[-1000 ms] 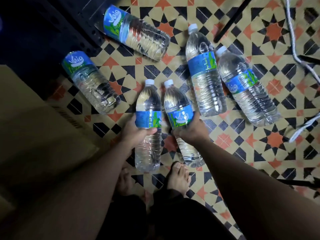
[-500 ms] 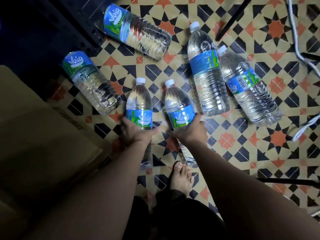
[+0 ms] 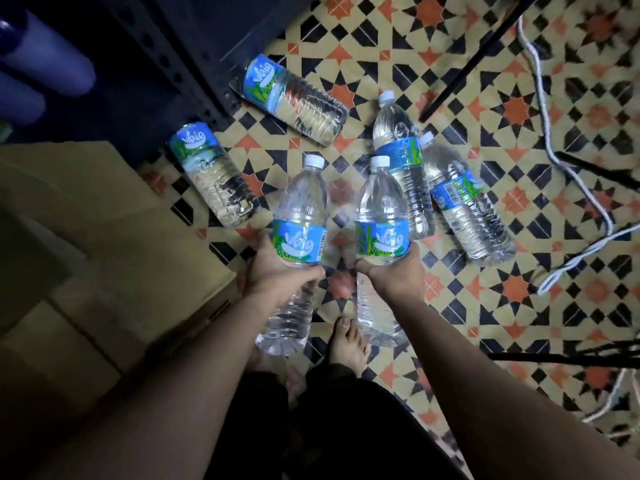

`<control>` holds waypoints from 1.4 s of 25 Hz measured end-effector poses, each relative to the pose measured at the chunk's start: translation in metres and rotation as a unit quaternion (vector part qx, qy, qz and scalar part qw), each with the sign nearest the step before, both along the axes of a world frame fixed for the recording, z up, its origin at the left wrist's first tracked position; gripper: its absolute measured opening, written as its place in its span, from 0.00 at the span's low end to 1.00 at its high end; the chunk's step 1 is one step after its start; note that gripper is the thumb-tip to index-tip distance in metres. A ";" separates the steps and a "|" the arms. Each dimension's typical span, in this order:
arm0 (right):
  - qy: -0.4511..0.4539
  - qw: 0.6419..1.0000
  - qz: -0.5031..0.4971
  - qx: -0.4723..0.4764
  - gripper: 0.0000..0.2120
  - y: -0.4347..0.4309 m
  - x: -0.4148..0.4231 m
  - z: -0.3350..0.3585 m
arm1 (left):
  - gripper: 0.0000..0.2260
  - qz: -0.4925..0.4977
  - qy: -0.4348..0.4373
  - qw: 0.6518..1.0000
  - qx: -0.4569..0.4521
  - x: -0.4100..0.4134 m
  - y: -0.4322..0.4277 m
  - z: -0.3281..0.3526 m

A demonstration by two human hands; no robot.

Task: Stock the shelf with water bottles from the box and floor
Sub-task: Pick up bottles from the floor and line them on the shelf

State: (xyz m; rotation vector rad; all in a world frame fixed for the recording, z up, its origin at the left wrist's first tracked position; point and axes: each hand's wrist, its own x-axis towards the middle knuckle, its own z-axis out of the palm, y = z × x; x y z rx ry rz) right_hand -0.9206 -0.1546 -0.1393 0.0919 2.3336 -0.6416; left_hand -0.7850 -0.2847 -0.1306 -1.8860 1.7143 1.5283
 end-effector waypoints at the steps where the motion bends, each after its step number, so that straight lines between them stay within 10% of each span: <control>1: 0.012 1.000 -0.003 -0.015 0.33 0.001 -0.002 0.026 | 0.33 -0.013 0.008 1.000 -0.009 -0.003 0.002 0.028; 18: 0.072 0.900 0.202 -0.381 0.34 -0.119 0.091 0.473 | 0.34 0.238 0.285 0.899 -0.231 0.099 -0.064 0.481; 35: 0.031 0.756 0.401 -0.517 0.34 -0.212 0.297 0.807 | 0.32 0.357 0.239 0.736 -0.524 0.320 -0.075 0.812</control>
